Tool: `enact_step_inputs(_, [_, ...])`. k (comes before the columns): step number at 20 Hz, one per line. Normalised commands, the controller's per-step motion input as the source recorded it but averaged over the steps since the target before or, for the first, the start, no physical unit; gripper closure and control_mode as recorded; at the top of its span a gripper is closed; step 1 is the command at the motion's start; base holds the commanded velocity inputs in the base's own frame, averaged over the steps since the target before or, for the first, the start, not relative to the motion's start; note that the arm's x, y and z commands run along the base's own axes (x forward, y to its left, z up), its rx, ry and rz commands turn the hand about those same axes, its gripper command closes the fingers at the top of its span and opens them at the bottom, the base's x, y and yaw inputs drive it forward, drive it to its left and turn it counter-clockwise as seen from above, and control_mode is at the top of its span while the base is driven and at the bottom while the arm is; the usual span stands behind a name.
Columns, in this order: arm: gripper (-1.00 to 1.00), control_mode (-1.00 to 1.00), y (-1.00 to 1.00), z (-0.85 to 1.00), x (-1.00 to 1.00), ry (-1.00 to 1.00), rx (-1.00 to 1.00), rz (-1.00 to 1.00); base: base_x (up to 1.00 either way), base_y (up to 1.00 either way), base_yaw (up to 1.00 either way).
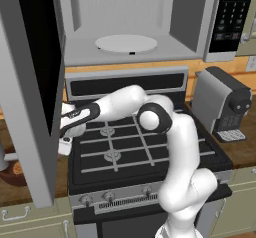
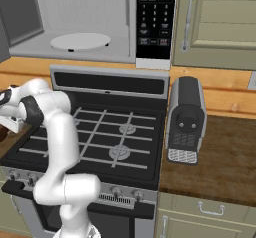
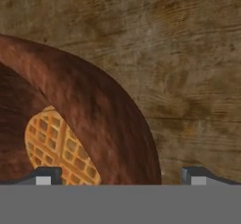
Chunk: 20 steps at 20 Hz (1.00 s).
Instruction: Open the microwave, place the bowl with waffle inside the microwave, then close the microwave door and turn it on.
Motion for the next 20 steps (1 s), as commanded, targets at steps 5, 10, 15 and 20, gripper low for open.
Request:
enact_step_inputs(5, [1.00, -1.00, 0.05, -0.07, 0.09, 0.00, 0.00, 0.00, 0.00, 0.00, 0.00])
enact_step_inputs(10, [1.00, -1.00, -0.09, -0.20, -0.10, 0.00, 0.02, -0.01, 0.00, 0.00, 0.00])
enact_step_inputs(15, [1.00, -1.00, -0.46, -0.10, -0.43, -0.01, 0.05, -0.07, 0.00, 0.00, 0.00])
enact_step_inputs(20, [1.00, -1.00, -0.99, 0.05, -0.50, -0.03, 0.02, -0.04, 0.00, 0.00, 0.00])
